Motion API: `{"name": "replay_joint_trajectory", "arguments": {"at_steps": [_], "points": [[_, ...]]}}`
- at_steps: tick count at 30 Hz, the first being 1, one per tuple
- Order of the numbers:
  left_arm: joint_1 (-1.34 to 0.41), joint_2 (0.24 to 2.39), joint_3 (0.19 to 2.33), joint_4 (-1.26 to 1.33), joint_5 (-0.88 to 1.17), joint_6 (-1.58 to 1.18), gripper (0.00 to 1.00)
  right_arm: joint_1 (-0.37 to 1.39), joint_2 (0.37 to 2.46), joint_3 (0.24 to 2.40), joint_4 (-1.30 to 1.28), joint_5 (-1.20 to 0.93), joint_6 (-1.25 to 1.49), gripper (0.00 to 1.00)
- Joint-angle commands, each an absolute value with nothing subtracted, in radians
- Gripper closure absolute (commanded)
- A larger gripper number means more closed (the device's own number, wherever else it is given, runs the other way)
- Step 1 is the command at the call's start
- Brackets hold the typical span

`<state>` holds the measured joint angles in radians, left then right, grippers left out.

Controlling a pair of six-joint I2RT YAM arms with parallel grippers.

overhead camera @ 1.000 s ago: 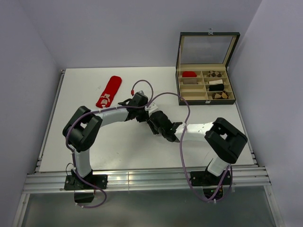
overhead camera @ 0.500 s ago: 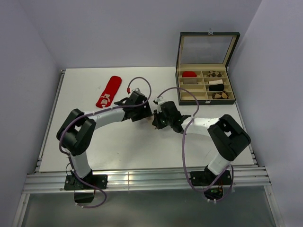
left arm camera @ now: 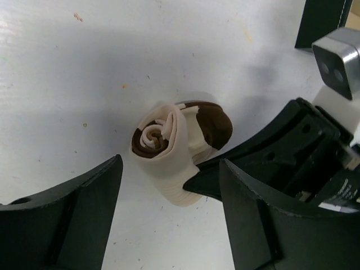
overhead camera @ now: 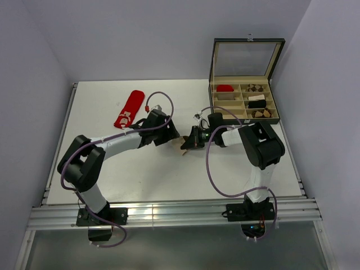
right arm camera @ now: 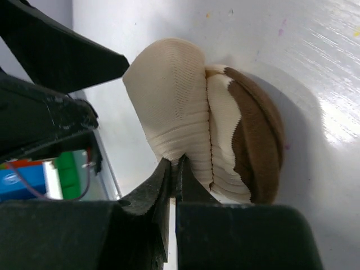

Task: Roll the socks
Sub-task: Roll the sock at the center of the board.

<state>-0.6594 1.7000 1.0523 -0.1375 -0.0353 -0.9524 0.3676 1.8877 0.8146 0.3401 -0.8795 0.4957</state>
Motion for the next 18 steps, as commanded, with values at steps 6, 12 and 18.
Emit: {"name": "replay_joint_trajectory", "arguments": {"at_steps": [6,12,18], "points": [[-0.675,1.769,1.060,-0.081,-0.009,-0.982,0.28,0.348,1.993,0.833,0.207,-0.904,0.517,1.00],[-0.678,1.813,1.078,-0.127,-0.031,-0.994,0.31,0.348,2.006,0.842,0.186,-0.884,0.509,1.00],[-0.678,1.862,1.075,-0.170,-0.041,-1.003,0.42,0.347,1.988,0.836,0.184,-0.847,0.491,1.00]]}}
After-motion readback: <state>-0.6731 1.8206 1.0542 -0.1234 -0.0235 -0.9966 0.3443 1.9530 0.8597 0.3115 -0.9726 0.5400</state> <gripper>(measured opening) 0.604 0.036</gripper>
